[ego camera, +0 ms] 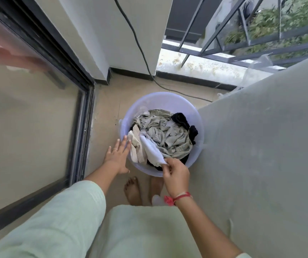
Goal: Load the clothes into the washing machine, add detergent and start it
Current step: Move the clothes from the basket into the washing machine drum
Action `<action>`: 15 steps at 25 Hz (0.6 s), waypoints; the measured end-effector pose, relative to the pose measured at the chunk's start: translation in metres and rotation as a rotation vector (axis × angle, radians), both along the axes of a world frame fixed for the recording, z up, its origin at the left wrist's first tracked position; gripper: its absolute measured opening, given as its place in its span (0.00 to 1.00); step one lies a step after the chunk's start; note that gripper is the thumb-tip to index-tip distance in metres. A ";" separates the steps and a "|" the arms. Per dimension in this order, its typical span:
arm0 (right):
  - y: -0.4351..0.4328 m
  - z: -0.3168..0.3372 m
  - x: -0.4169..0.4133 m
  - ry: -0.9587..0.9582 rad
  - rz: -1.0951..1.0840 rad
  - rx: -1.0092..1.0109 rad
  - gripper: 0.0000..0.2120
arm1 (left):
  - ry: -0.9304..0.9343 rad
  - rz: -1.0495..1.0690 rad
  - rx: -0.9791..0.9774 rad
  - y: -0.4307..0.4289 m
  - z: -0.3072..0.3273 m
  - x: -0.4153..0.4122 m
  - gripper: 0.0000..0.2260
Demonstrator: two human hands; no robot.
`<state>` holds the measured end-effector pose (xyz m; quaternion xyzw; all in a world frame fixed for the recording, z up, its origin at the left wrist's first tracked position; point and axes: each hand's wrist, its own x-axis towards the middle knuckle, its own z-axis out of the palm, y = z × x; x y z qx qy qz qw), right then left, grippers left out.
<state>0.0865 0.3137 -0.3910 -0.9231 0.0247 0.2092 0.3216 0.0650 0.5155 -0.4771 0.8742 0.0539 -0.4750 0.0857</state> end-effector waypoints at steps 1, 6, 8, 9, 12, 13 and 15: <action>-0.001 0.016 -0.003 -0.034 -0.022 0.006 0.05 | 0.021 0.007 0.003 0.000 0.010 0.004 0.54; -0.005 0.083 -0.018 -0.143 -0.039 0.085 0.04 | -0.054 0.170 -0.114 -0.008 0.062 0.005 0.48; -0.003 0.106 -0.018 -0.184 -0.065 0.124 0.03 | -0.109 0.255 -0.160 -0.011 0.087 0.005 0.45; -0.001 0.120 -0.015 -0.192 -0.071 0.122 0.04 | -0.143 0.298 -0.178 -0.012 0.100 0.004 0.43; 0.002 0.149 -0.009 -0.139 -0.005 0.043 0.02 | -0.296 0.409 -0.270 -0.013 0.135 0.000 0.39; 0.003 0.154 -0.009 -0.115 0.033 0.005 0.03 | -0.330 0.403 -0.291 -0.013 0.140 -0.001 0.38; 0.003 0.159 -0.013 -0.091 0.105 -0.028 0.04 | -0.323 0.321 -0.273 -0.015 0.143 -0.002 0.35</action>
